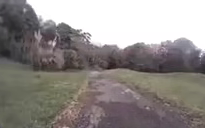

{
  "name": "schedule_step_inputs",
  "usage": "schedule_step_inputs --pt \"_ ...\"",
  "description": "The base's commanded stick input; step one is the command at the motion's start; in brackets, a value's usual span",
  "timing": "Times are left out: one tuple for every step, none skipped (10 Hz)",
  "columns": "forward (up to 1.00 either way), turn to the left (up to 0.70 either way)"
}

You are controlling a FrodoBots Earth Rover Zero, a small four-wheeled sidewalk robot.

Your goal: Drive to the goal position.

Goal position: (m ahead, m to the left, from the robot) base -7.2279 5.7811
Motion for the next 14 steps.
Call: schedule_step_inputs --pt "0.85 0.0" --pt "0.85 0.0" --pt "0.36 0.0" --pt "0.0 0.0" --pt "0.0 0.0" --pt "0.0 0.0" --pt "0.0 0.0" --pt "0.0 0.0" --pt "0.0 0.0" --pt "0.0 0.0" --pt "0.0 0.0" --pt "0.0 0.0" --pt "0.0 0.02" --pt "0.0 0.32"
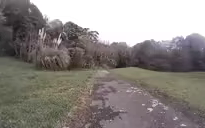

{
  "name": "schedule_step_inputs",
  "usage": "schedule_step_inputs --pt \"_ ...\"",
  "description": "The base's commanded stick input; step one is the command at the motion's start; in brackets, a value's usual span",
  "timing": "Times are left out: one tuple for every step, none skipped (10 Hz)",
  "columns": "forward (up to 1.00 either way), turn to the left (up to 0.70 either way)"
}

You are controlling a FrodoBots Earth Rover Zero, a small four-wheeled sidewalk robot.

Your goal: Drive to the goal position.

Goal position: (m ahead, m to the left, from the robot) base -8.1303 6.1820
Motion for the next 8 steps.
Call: schedule_step_inputs --pt "-0.85 0.27" --pt "-0.85 0.27" --pt "-0.85 0.27" --pt "-0.85 0.27" --pt "-0.85 0.27" --pt "-0.85 0.27" --pt "-0.85 0.27" --pt "-0.85 0.27"
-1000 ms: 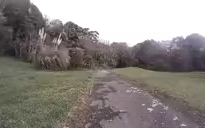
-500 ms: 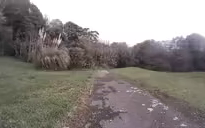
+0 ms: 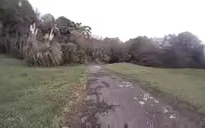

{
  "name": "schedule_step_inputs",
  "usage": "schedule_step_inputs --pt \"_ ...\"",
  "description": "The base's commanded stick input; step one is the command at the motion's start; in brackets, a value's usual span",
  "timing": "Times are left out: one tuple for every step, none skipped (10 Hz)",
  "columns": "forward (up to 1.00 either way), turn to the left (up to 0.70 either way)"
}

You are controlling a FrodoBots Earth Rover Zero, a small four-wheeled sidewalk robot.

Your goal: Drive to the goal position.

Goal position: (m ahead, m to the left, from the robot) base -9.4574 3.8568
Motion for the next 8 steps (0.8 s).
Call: schedule_step_inputs --pt "-0.85 0.27" --pt "-0.85 0.27" --pt "-0.85 0.27" --pt "-0.85 0.27" --pt "-0.85 0.27" --pt "-0.85 0.27" --pt "-0.85 0.27" --pt "-0.85 0.27"
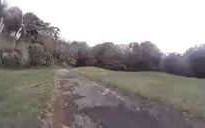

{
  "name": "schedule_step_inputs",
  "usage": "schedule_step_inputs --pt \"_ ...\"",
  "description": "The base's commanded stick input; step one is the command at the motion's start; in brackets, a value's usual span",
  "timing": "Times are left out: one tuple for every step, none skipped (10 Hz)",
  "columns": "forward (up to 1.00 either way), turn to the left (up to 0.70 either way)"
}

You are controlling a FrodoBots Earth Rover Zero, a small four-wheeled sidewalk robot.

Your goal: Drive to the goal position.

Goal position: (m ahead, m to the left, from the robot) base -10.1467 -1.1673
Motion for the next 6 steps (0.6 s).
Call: schedule_step_inputs --pt "-0.85 0.27" --pt "-0.85 0.27" --pt "-0.85 0.24" --pt "-0.85 0.06" --pt "-0.85 0.0" --pt "-0.85 0.0"
